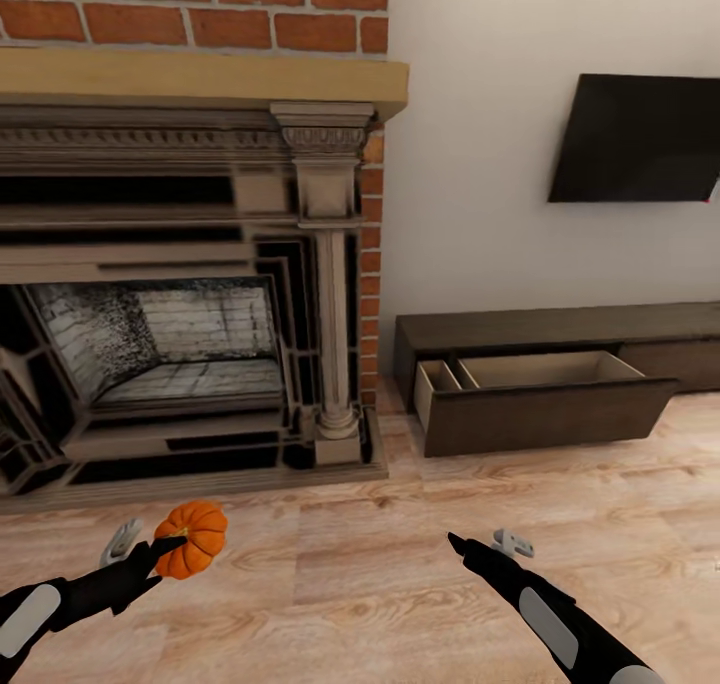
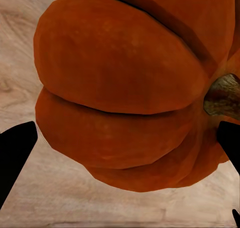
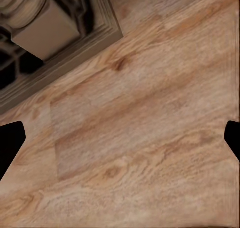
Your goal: Place each of the two pumpkins and all three candles from the living room inside a cabinet in the living room (use any cabinet), then make sure every cabinet is closed, and position the cauldron so it is next to a table in the living room.
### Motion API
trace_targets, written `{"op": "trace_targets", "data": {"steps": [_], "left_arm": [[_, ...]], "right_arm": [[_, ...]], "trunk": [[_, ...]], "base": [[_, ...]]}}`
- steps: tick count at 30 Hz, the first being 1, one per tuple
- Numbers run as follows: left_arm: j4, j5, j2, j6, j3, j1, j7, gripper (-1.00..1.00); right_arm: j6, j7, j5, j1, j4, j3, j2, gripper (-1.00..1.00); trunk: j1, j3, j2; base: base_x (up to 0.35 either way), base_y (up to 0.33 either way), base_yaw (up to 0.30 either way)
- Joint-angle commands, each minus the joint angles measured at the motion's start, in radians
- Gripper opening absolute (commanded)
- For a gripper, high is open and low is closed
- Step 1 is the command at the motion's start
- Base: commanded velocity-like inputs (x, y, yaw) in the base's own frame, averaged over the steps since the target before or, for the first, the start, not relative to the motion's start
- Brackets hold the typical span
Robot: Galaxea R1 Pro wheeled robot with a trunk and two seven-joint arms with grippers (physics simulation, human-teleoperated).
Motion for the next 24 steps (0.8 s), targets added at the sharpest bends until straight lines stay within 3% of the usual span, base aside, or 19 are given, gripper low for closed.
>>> {"op": "trace_targets", "data": {"steps": [1,16,24], "left_arm": [[-0.001,0.014,0.000,0.004,-0.002,-0.001,0.000,-1.00],[0.000,0.014,-0.002,0.002,-0.002,-0.001,0.001,-1.00],[0.033,0.013,-0.003,-0.057,-0.002,-0.001,0.000,-1.00]], "right_arm": [[0.002,0.001,-0.008,-0.001,0.000,0.005,-0.001,1.00],[0.002,0.001,-0.008,-0.001,0.000,0.005,-0.001,1.00],[0.002,0.000,-0.007,-0.001,0.000,0.005,0.000,1.00]], "trunk": [[0.000,-0.001,0.000],[0.000,-0.001,0.000],[0.000,-0.001,0.000]], "base": [[0.000,0.000,-0.290],[0.000,0.000,-0.290],[0.000,0.000,-0.290]]}}
